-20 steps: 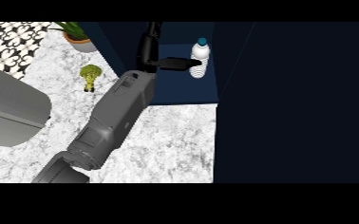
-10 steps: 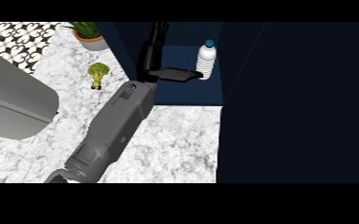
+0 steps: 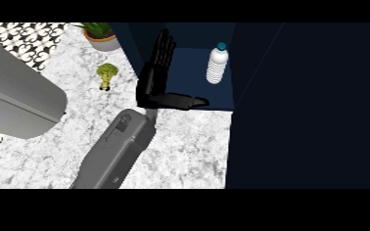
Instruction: Pick up the bottled water, place it into the cabinet and close the cabinet
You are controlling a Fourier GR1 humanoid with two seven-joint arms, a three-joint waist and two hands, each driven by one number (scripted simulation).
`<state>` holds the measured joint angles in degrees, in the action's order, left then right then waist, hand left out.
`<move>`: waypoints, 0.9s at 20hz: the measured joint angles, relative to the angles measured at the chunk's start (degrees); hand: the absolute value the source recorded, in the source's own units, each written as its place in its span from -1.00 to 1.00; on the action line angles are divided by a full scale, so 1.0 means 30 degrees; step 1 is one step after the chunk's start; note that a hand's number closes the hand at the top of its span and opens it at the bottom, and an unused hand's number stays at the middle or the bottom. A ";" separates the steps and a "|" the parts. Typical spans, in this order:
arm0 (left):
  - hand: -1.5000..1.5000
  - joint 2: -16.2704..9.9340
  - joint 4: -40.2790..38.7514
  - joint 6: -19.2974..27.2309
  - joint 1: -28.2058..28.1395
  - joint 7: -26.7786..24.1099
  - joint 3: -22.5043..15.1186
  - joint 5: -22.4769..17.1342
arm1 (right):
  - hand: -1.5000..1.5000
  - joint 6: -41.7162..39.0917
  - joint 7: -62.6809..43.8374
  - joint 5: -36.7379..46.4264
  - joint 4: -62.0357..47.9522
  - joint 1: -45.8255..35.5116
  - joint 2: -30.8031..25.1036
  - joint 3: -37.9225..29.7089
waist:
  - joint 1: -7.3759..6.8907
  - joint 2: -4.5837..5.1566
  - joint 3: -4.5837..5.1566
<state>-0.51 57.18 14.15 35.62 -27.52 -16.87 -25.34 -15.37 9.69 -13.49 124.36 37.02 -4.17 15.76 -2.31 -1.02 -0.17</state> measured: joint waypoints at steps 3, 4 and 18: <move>-1.00 -0.0484 0.3687 0.0585 -0.2641 0.0880 -0.0914 0.0115 | -1.00 0.0082 0.0126 0.0083 -0.0057 0.0092 0.0131 0.0159 | -0.0164 -0.0048 0.0014; -1.00 -0.0870 0.5027 0.0742 -0.3504 0.1241 -0.1111 0.0142 | -1.00 0.0046 0.0296 0.0183 -0.0163 0.0122 0.0139 0.0197 | -0.0140 -0.0036 0.0018; -1.00 -0.4613 1.9223 0.1952 -1.4368 0.3362 -0.3890 0.0749 | 1.00 -0.2380 -0.0540 0.2202 0.1057 -0.0013 -0.2911 0.1115 | 0.0353 0.0212 0.0053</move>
<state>-14.35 114.85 20.00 -7.48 -17.44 -28.54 -23.10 -22.51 8.07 -6.88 127.54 36.98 -12.90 19.10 -1.25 -0.38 -0.01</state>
